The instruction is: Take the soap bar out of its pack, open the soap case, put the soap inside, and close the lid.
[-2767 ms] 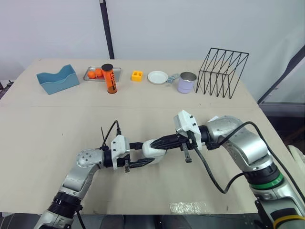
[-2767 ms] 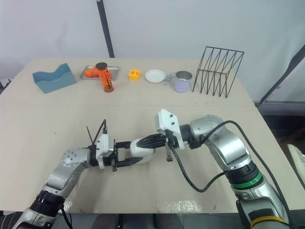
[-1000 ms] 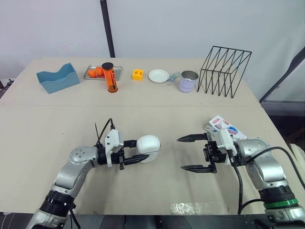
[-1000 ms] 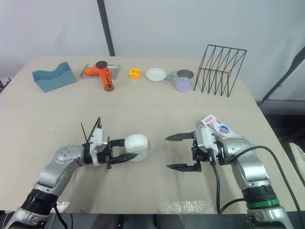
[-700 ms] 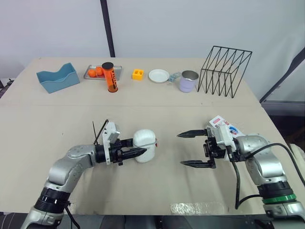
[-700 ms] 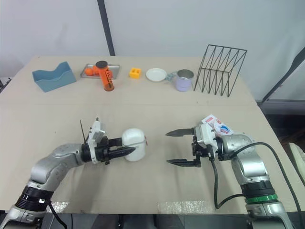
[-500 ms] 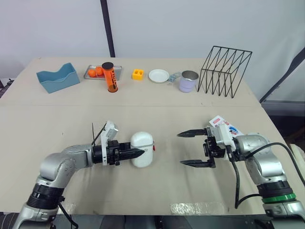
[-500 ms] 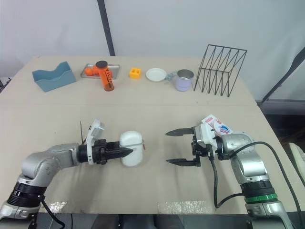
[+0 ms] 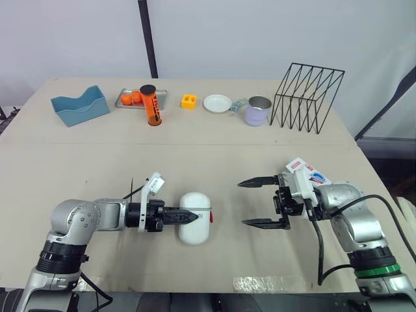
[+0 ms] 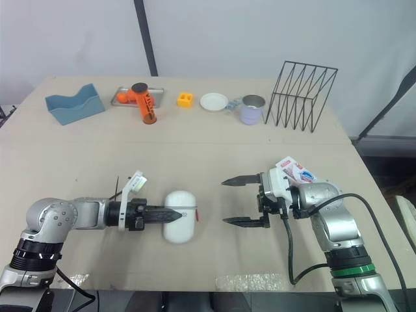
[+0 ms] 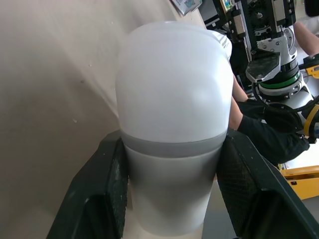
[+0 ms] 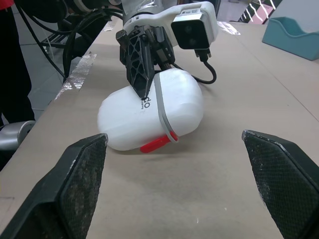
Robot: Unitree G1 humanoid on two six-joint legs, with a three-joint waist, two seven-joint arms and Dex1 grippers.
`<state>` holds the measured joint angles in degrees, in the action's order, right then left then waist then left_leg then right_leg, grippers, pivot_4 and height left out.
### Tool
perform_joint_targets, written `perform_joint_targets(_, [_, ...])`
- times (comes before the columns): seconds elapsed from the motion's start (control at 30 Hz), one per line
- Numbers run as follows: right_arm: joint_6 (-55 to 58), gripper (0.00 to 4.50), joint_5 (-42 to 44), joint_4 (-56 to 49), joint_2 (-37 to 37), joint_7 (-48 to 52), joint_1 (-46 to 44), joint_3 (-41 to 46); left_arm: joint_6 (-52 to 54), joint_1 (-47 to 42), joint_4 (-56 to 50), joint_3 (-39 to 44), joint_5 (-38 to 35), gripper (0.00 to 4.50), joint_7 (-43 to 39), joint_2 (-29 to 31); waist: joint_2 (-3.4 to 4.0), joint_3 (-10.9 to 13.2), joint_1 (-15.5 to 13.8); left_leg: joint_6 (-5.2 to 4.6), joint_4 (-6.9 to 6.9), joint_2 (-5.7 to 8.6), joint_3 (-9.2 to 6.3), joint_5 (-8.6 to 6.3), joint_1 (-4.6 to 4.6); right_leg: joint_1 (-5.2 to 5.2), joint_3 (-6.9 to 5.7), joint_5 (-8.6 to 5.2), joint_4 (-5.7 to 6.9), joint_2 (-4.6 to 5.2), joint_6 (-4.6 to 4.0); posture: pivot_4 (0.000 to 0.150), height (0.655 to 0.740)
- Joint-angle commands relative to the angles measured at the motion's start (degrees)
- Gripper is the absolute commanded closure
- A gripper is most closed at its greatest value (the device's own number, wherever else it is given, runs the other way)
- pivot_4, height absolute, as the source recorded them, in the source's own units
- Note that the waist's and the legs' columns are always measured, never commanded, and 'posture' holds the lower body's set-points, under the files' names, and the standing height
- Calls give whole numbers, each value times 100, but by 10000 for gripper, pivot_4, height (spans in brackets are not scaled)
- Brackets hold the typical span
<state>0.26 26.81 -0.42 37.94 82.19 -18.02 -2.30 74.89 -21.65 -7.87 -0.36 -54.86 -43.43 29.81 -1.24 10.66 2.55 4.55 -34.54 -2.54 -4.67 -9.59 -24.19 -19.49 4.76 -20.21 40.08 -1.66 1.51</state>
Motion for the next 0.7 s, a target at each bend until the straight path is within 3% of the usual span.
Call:
perform_joint_targets(0.03, [235,322,197,-327,22,-28,33,18,-154,10,86,-252,413,24945,175,38,0,-1,-2,0,0,1,-1,0,2,3,0,0,0,1,0,1500,7400])
perform_joint_targets(0.23, [265,322,140,-368,2,-35,40,20,-634,20,236,-456,736,24945,85,139,-1,-2,-5,0,0,5,-2,0,14,16,-1,0,-1,6,1,1500,7400])
perform_joint_targets(0.27, [267,0,135,-364,-3,-38,35,18,-708,13,258,-465,762,15178,80,149,0,-3,-4,0,0,6,-1,0,15,17,-1,0,-1,7,1,1500,7400])
perform_joint_targets(0.37, [276,0,126,-357,-14,-43,20,16,-842,-14,317,-473,867,4691,16,163,1,-3,-4,0,0,4,-1,0,15,15,-1,0,-1,3,1,1500,7400])
perform_joint_targets(0.43, [278,0,120,-352,-14,-42,15,16,-911,-26,314,-518,937,797,-53,222,3,-3,-4,0,1,4,0,0,16,15,0,0,-1,4,1,1500,7400])
perform_joint_targets(0.7, [307,0,111,-281,11,-30,-10,35,-1282,14,213,-639,1164,797,-526,709,3,-3,12,5,4,-3,2,3,26,17,3,1,1,-6,1,1500,7400])
